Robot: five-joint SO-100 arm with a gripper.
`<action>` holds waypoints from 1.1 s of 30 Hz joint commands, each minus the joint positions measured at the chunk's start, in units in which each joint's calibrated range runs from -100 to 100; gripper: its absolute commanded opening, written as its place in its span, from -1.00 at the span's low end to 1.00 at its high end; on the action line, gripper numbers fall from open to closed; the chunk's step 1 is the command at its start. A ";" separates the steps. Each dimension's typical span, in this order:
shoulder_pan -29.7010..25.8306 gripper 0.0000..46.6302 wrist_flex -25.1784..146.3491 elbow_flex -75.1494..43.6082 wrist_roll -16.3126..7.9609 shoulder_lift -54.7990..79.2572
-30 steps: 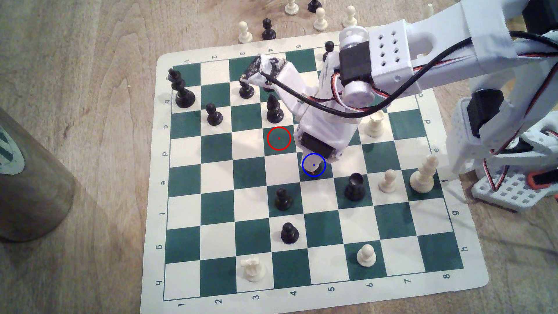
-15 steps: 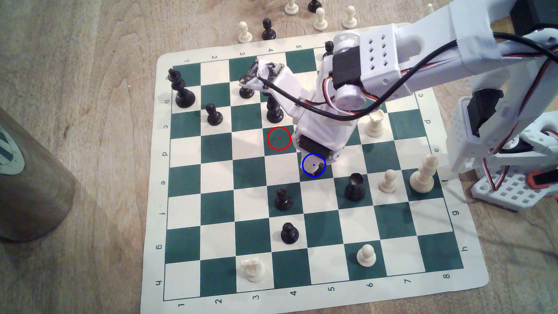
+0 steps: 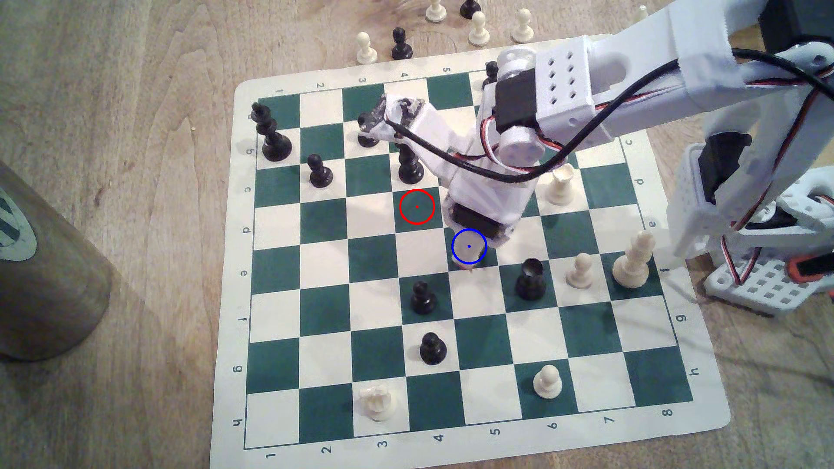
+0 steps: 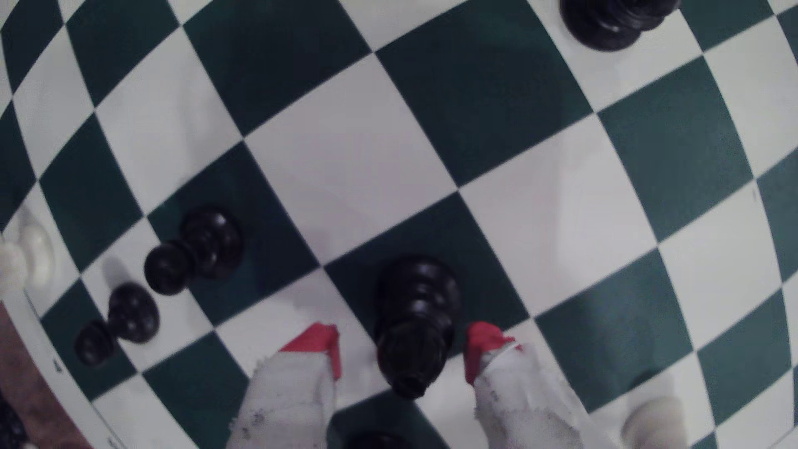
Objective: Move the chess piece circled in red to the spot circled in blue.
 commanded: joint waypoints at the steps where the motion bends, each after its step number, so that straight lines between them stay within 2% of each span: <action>1: 0.66 -0.16 2.06 -4.25 0.20 -4.74; 10: -0.75 -0.10 8.53 -6.24 -0.05 -14.08; 17: -6.85 0.02 16.31 -5.88 -0.10 -22.99; 21: -11.00 0.03 18.19 0.28 -0.24 -33.94; 24: -13.50 -0.15 18.36 4.09 -0.88 -42.43; 25: -14.12 -0.45 18.36 6.27 -1.17 -48.03; 29: -11.93 -0.99 17.70 11.71 -1.32 -63.48; 33: -9.35 -0.99 16.72 14.16 -0.34 -71.29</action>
